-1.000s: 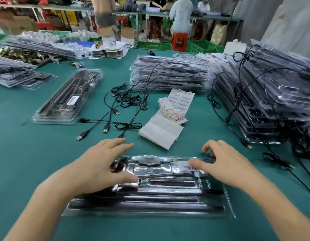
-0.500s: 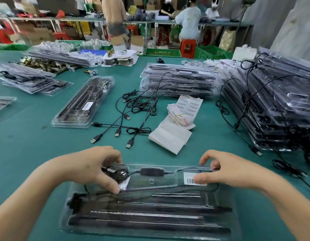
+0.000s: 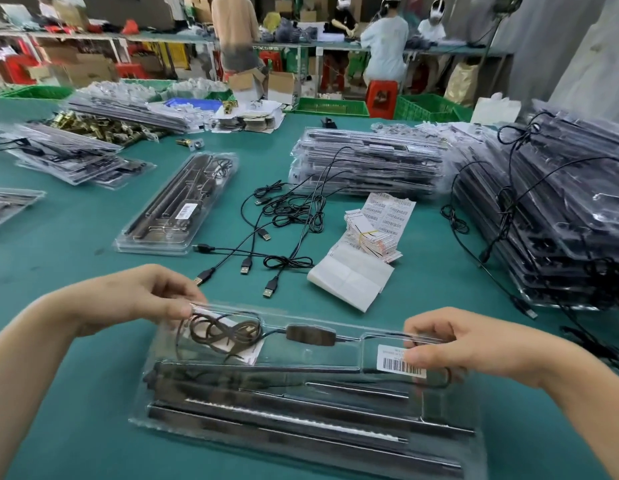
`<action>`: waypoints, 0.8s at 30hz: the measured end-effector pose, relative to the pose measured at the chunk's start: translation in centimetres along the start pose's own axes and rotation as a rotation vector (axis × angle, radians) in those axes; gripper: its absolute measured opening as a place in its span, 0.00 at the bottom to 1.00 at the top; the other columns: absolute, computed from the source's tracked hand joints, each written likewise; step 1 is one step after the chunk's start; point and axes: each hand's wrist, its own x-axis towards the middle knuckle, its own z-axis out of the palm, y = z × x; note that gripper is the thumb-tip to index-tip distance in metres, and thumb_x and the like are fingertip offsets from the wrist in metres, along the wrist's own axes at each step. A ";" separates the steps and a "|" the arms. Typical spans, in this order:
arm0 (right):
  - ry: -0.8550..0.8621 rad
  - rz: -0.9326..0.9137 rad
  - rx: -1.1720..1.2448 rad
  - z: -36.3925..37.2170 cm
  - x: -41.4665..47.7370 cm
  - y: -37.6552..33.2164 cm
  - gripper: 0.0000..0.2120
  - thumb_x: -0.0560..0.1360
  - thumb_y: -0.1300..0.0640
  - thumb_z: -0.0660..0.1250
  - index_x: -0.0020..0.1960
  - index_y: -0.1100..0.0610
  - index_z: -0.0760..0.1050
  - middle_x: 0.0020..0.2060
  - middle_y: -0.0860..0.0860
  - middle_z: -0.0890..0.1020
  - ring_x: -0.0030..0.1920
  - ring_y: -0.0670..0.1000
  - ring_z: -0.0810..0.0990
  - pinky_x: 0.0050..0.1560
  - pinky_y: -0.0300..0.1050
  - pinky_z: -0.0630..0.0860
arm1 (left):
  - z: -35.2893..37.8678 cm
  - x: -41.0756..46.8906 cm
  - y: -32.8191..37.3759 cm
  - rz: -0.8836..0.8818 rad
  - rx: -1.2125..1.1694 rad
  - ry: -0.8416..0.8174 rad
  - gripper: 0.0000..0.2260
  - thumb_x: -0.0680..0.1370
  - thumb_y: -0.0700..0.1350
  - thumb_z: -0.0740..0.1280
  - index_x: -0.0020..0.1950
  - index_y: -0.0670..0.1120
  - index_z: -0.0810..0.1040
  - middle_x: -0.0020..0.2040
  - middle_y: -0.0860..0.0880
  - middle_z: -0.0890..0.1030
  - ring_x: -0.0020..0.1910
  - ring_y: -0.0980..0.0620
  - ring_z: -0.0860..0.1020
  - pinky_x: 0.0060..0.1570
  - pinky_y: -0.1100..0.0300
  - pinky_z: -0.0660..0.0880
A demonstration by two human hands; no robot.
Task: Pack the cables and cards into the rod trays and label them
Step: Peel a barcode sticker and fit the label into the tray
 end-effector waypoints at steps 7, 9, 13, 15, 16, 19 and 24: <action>-0.121 0.109 0.075 0.2 0.7 -0.8 0.14 0.74 0.43 0.73 0.54 0.51 0.82 0.46 0.51 0.85 0.44 0.47 0.79 0.46 0.39 0.71 | 2.7 1.5 -1.8 0.068 -0.244 0.140 0.29 0.63 0.65 0.81 0.54 0.46 0.86 0.45 0.45 0.85 0.41 0.54 0.81 0.40 0.65 0.78; -0.147 0.118 0.070 0.4 0.8 -0.9 0.15 0.74 0.41 0.73 0.55 0.49 0.81 0.44 0.51 0.84 0.43 0.49 0.79 0.43 0.45 0.70 | 2.8 1.8 -1.5 0.075 -0.314 0.181 0.32 0.59 0.66 0.83 0.54 0.46 0.86 0.45 0.46 0.86 0.41 0.54 0.82 0.40 0.65 0.78; -0.167 0.077 0.201 0.8 1.1 -0.9 0.12 0.78 0.42 0.70 0.55 0.49 0.77 0.47 0.64 0.85 0.42 0.58 0.85 0.30 0.41 0.74 | 2.7 2.4 -1.5 -0.003 -0.544 0.269 0.31 0.62 0.67 0.80 0.51 0.44 0.87 0.42 0.44 0.86 0.36 0.52 0.83 0.44 0.60 0.81; -0.134 0.056 0.217 0.9 1.2 -0.8 0.11 0.78 0.41 0.70 0.53 0.47 0.77 0.46 0.64 0.85 0.42 0.61 0.86 0.29 0.40 0.73 | 2.5 2.5 -1.8 -0.070 -0.607 0.325 0.28 0.69 0.62 0.74 0.56 0.40 0.85 0.51 0.39 0.86 0.43 0.47 0.83 0.54 0.52 0.80; -0.120 0.052 0.221 1.0 1.3 -0.7 0.12 0.77 0.41 0.70 0.53 0.47 0.77 0.46 0.64 0.85 0.42 0.62 0.86 0.29 0.40 0.72 | 2.5 2.5 -1.8 -0.078 -0.618 0.347 0.27 0.70 0.61 0.75 0.57 0.40 0.85 0.50 0.41 0.86 0.43 0.47 0.80 0.51 0.55 0.81; -0.108 0.056 0.252 1.5 1.7 -0.1 0.14 0.76 0.40 0.71 0.53 0.50 0.77 0.46 0.66 0.85 0.43 0.65 0.84 0.29 0.41 0.72 | 2.5 2.6 -1.9 -0.028 -0.625 0.354 0.25 0.61 0.64 0.82 0.47 0.46 0.87 0.36 0.51 0.75 0.31 0.57 0.69 0.31 0.68 0.74; -0.085 0.038 0.329 2.2 2.3 -0.2 0.14 0.77 0.43 0.71 0.55 0.51 0.77 0.45 0.72 0.82 0.40 0.65 0.82 0.27 0.40 0.71 | 1.7 3.1 -1.5 -0.039 -0.583 0.418 0.19 0.61 0.66 0.81 0.38 0.52 0.87 0.30 0.55 0.70 0.26 0.59 0.67 0.31 0.64 0.65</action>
